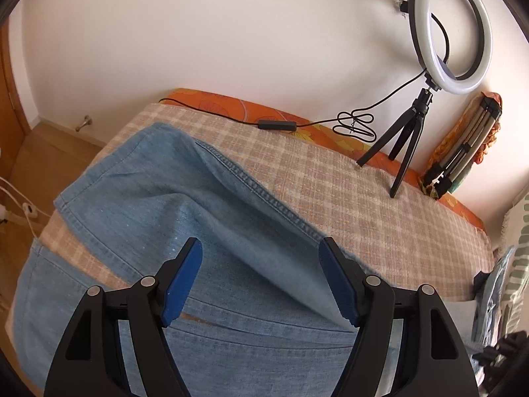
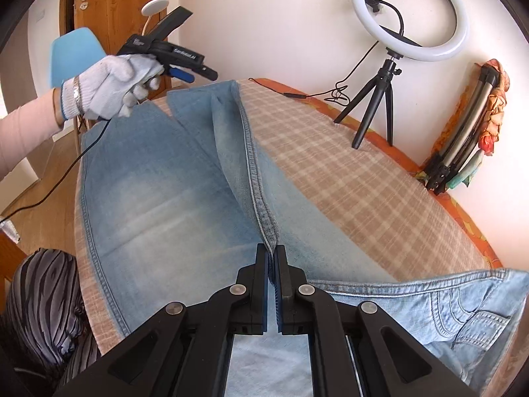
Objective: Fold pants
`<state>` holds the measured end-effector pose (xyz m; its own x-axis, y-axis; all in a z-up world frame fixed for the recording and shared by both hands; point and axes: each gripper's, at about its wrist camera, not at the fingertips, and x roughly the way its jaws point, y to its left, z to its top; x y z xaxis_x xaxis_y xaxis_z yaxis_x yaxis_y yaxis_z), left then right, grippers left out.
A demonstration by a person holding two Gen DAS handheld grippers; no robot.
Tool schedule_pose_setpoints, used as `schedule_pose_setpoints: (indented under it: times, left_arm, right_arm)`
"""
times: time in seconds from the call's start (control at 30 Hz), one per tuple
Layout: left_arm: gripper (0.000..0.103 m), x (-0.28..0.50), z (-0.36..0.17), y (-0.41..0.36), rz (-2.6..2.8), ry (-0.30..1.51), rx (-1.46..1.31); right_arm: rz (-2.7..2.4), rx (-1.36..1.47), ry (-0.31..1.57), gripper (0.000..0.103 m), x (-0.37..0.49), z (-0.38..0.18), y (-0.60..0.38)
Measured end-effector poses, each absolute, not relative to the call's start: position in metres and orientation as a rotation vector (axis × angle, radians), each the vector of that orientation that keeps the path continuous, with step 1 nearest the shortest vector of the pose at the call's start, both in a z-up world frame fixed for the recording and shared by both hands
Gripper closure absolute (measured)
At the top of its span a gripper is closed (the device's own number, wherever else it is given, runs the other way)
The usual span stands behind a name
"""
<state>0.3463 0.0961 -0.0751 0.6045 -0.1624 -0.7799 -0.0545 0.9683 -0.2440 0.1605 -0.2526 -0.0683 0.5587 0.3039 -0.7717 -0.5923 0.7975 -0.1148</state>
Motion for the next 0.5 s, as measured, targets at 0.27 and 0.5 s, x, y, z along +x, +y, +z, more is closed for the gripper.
schedule_pose_setpoints:
  times: [0.27,0.5]
  left_arm:
    - [0.030,0.390,-0.104,0.094,-0.044,1.041,-0.420]
    - [0.030,0.420,-0.133,0.089,0.034,1.150,-0.420]
  right_arm:
    - [0.557,-0.408,0.853,0.102,0.140,-0.095,-0.244]
    - [0.562,-0.409,0.855,0.102,0.141,-0.097,-0.244]
